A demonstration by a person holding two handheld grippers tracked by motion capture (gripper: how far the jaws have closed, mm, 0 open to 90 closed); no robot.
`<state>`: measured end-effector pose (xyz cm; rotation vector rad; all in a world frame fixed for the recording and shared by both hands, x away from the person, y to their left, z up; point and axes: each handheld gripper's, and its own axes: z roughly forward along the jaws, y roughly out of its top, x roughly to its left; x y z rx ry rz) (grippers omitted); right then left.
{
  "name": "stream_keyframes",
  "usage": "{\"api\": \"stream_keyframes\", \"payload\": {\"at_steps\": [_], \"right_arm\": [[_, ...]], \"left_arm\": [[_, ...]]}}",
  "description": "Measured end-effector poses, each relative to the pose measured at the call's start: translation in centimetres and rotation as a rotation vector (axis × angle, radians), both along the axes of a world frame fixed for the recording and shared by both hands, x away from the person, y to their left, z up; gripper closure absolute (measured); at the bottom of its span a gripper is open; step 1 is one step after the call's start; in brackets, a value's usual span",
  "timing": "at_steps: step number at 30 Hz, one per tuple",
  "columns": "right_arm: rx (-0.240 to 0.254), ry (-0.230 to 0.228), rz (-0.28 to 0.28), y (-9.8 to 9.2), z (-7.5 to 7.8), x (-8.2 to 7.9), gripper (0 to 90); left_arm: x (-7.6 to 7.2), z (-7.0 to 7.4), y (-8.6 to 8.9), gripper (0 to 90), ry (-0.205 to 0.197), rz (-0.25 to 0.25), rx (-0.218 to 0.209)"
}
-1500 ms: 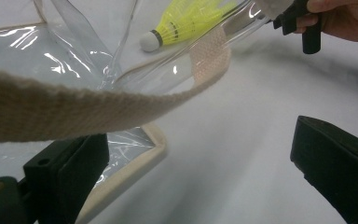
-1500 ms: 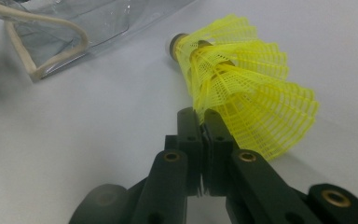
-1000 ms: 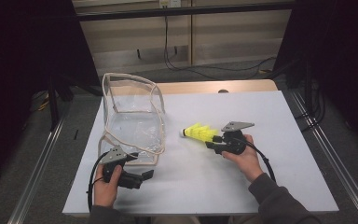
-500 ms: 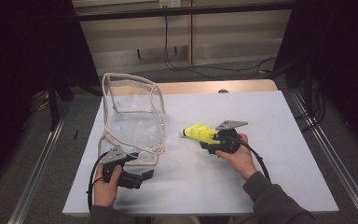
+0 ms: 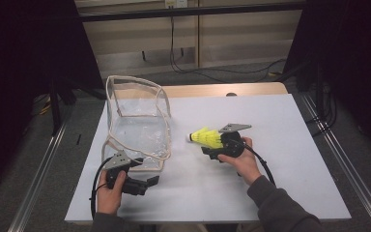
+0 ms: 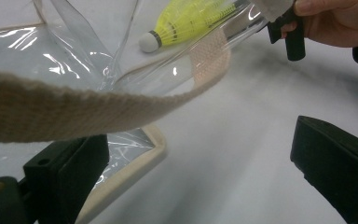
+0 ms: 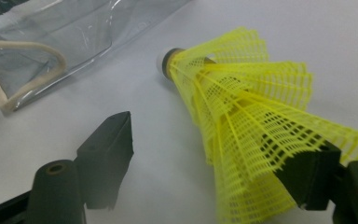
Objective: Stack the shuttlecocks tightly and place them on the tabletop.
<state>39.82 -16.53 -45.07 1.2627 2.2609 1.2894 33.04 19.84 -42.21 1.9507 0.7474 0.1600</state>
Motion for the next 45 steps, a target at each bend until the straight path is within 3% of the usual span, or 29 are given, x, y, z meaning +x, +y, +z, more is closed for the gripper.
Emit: {"api": "stream_keyframes", "payload": {"at_steps": [5, 16, 22, 26, 33, 41, 45], "right_arm": [[0.038, 0.012, 0.001, 0.3, -0.1, 0.2, 19.2], [0.023, 0.002, -0.025, 0.6, -0.3, 0.5, 25.8], [-0.020, -0.008, -0.034, 1.0, -0.5, 0.7, 35.0], [-0.022, -0.025, -0.030, 1.1, -0.5, 0.7, 45.9], [-0.033, -0.032, -0.028, 1.3, -0.5, 0.8, 53.1], [-0.036, -0.033, -0.063, 1.4, -0.6, 1.1, 57.4], [-0.042, -0.033, -0.065, 1.4, -0.6, 1.3, 68.5]], "left_arm": [[0.0, 0.0, 0.0, 4.2, 0.000, 0.001, 0.001], [0.0, 0.0, 0.0, 4.2, 0.000, 0.002, -0.002], [0.0, 0.0, 0.0, 4.2, 0.000, 0.001, -0.001], [0.0, 0.0, 0.0, 4.2, -0.001, 0.002, -0.002], [0.0, 0.0, 0.0, 4.2, -0.002, 0.003, -0.002], [0.0, 0.0, 0.0, 4.2, -0.002, 0.003, 0.001], [0.0, 0.0, 0.0, 4.2, -0.003, 0.003, -0.001]]}}
